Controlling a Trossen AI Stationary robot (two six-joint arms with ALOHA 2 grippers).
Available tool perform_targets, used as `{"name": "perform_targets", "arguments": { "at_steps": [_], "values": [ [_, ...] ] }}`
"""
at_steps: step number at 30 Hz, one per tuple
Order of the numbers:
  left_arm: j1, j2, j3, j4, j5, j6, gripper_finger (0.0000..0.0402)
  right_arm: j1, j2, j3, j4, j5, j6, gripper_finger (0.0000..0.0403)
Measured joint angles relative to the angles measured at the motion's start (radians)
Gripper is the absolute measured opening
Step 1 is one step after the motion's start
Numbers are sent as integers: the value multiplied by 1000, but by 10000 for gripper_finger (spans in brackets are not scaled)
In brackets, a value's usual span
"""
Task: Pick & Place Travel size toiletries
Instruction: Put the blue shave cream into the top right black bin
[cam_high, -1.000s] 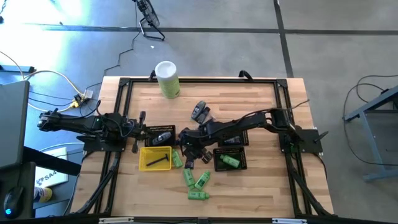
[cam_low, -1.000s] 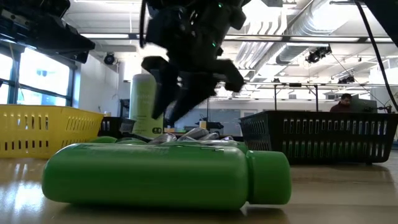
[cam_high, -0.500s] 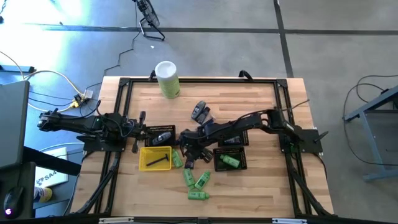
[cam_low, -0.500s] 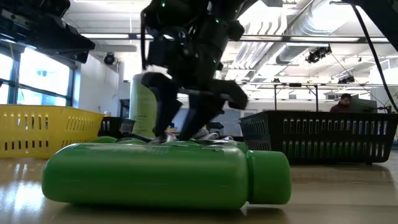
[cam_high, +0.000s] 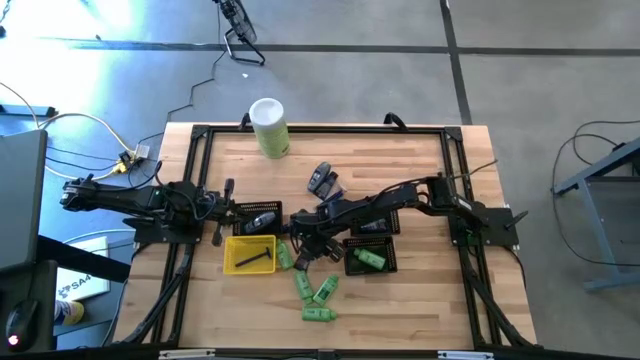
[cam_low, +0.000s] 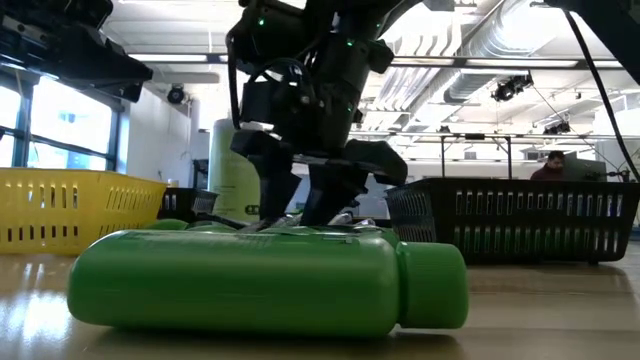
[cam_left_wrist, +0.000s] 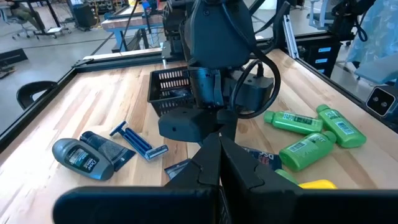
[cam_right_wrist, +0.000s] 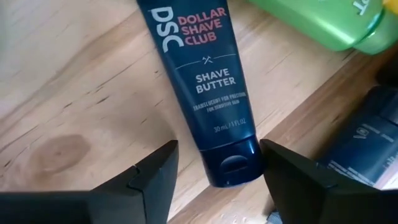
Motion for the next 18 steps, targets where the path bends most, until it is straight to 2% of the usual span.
{"name": "perform_targets", "arguments": {
  "at_steps": [8,11,18],
  "values": [
    [0,0,0,-4,0,0,0,0,0,0,-12,2,0,155],
    [0,0,0,-4,0,0,0,1,0,0,-13,38,0,138],
    [0,0,0,-4,0,0,0,2,0,0,-33,71,1,141]
  ]
}}
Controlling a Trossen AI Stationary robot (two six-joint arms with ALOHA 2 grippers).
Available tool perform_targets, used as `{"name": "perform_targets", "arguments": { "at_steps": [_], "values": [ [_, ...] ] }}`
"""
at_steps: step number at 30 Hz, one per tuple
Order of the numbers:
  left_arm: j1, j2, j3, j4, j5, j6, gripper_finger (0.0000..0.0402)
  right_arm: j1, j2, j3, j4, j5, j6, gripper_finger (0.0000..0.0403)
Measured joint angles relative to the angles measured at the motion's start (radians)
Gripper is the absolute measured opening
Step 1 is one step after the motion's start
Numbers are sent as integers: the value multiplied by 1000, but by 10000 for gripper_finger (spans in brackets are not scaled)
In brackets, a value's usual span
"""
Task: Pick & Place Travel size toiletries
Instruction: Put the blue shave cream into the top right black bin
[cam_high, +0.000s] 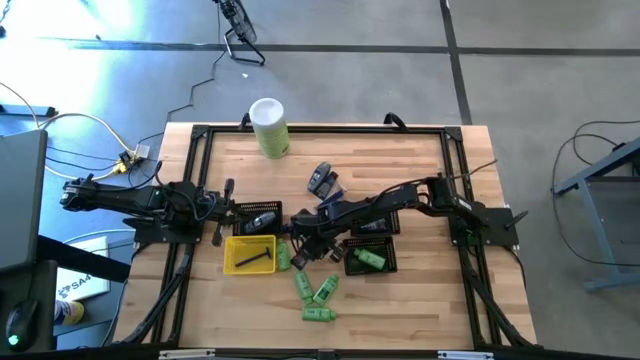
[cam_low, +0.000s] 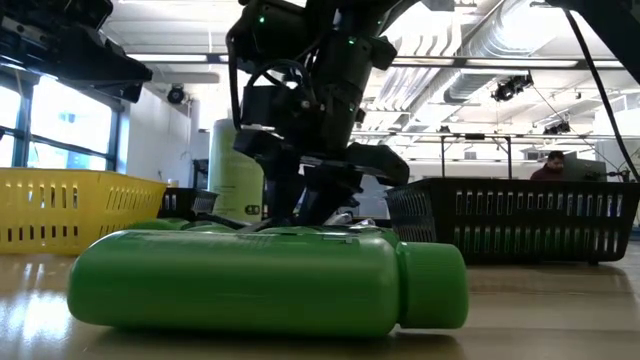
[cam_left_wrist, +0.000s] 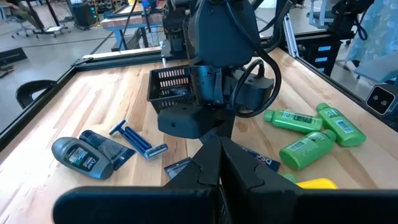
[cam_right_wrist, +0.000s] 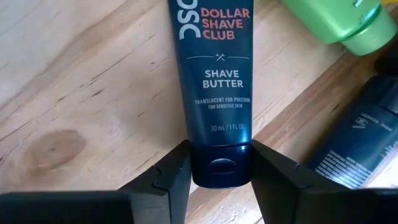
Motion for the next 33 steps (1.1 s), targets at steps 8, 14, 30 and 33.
{"name": "perform_targets", "arguments": {
  "at_steps": [8,14,30,33],
  "values": [
    [0,0,0,0,0,0,0,0,-8,0,-41,11,38,126],
    [0,0,0,-2,0,0,0,-1,-66,-2,-92,54,85,137],
    [0,0,0,-12,0,0,0,-8,-381,-1,-281,108,366,131],
    [0,0,0,-15,0,0,0,-11,-453,0,-319,108,426,126]
  ]
}}
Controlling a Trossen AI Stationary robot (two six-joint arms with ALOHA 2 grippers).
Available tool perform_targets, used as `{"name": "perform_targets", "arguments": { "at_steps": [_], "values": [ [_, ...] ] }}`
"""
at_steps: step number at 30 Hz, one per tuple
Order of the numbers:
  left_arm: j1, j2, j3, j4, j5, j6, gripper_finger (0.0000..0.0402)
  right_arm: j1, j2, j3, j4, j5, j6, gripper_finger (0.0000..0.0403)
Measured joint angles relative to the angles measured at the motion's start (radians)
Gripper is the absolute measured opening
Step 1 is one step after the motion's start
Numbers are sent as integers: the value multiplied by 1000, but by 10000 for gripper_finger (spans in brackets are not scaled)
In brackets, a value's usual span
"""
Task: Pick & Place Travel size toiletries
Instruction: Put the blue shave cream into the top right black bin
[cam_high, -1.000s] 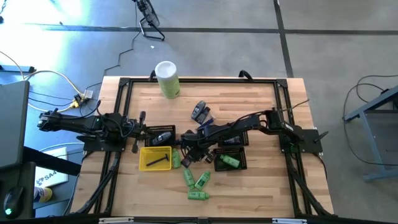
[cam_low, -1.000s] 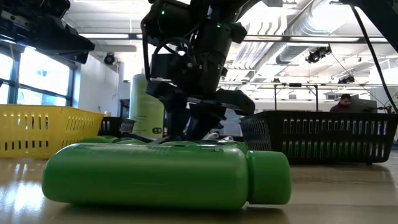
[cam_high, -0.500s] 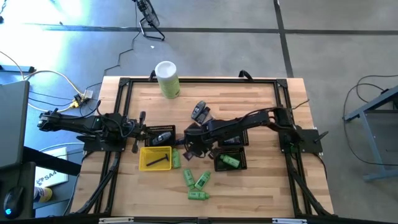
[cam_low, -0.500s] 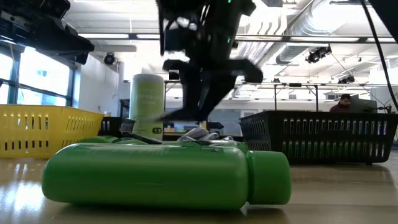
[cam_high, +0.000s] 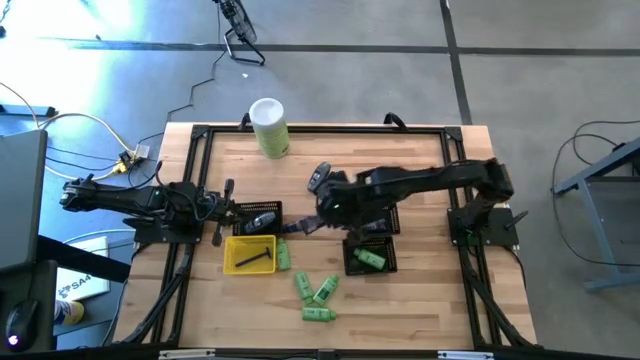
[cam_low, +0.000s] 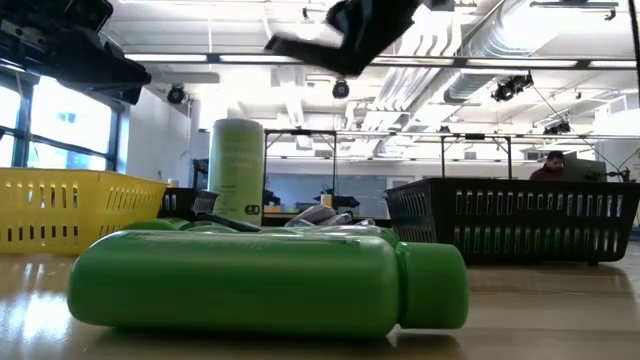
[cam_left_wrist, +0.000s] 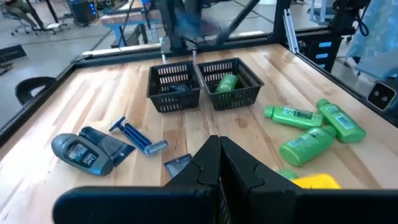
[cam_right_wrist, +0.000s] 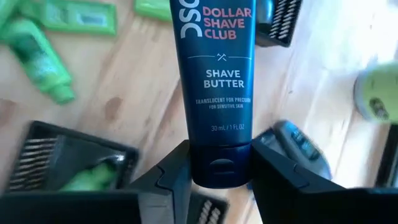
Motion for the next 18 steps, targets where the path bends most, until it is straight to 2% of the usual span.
{"name": "perform_targets", "arguments": {
  "at_steps": [8,14,18],
  "values": [
    [0,0,0,-9,0,0,0,-7,-138,0,-94,4,138,131],
    [0,0,0,-15,0,0,0,-16,-161,-9,-158,1,206,128],
    [0,0,0,-15,0,-5,0,-27,-165,-81,-153,-4,221,129]
  ]
}}
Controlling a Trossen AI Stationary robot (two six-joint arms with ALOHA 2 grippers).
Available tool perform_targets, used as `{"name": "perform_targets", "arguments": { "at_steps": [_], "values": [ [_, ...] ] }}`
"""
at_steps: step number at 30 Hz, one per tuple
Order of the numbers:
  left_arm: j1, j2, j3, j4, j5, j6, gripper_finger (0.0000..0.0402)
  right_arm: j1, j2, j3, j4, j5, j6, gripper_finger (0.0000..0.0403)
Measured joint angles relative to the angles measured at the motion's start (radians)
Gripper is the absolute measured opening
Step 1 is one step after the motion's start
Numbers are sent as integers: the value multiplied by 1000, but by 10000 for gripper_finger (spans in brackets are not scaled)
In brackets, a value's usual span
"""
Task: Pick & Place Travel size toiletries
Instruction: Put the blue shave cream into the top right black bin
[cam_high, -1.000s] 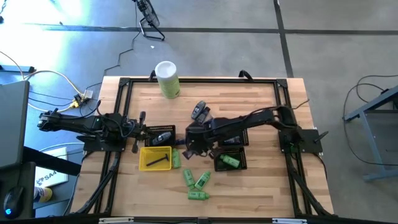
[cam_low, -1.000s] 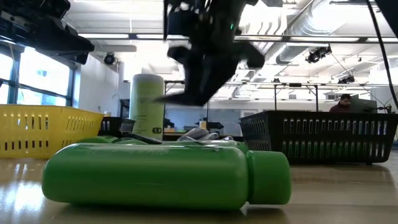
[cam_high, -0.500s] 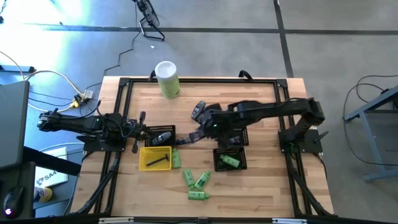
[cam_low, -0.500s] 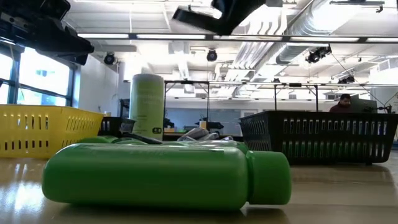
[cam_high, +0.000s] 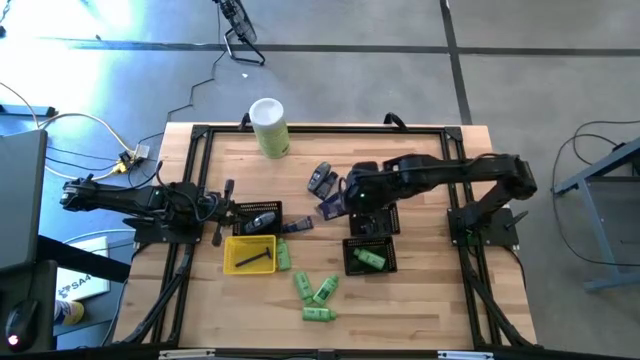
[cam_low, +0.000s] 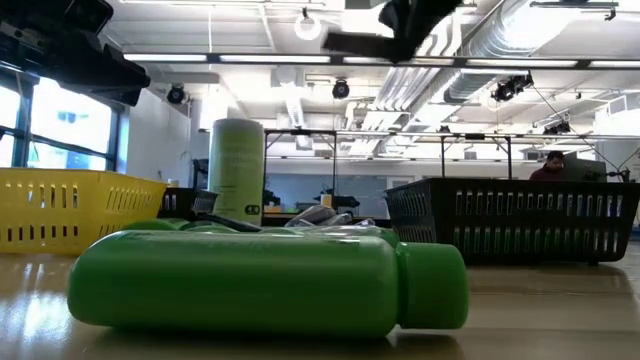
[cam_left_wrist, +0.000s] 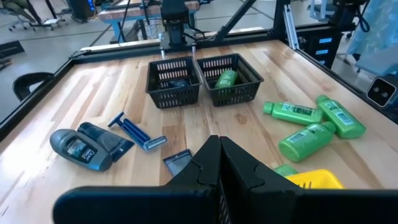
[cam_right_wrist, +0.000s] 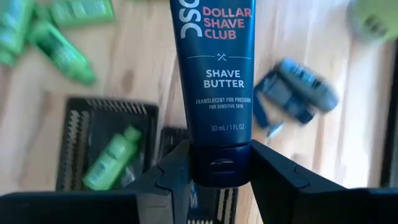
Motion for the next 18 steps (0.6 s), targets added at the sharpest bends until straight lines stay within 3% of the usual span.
{"name": "perform_targets", "arguments": {
  "at_steps": [9,18],
  "values": [
    [0,0,0,-3,0,-9,0,-54,-25,-243,66,-3,44,130],
    [0,0,0,-10,0,-9,0,-121,-140,-477,157,-22,101,131]
  ]
}}
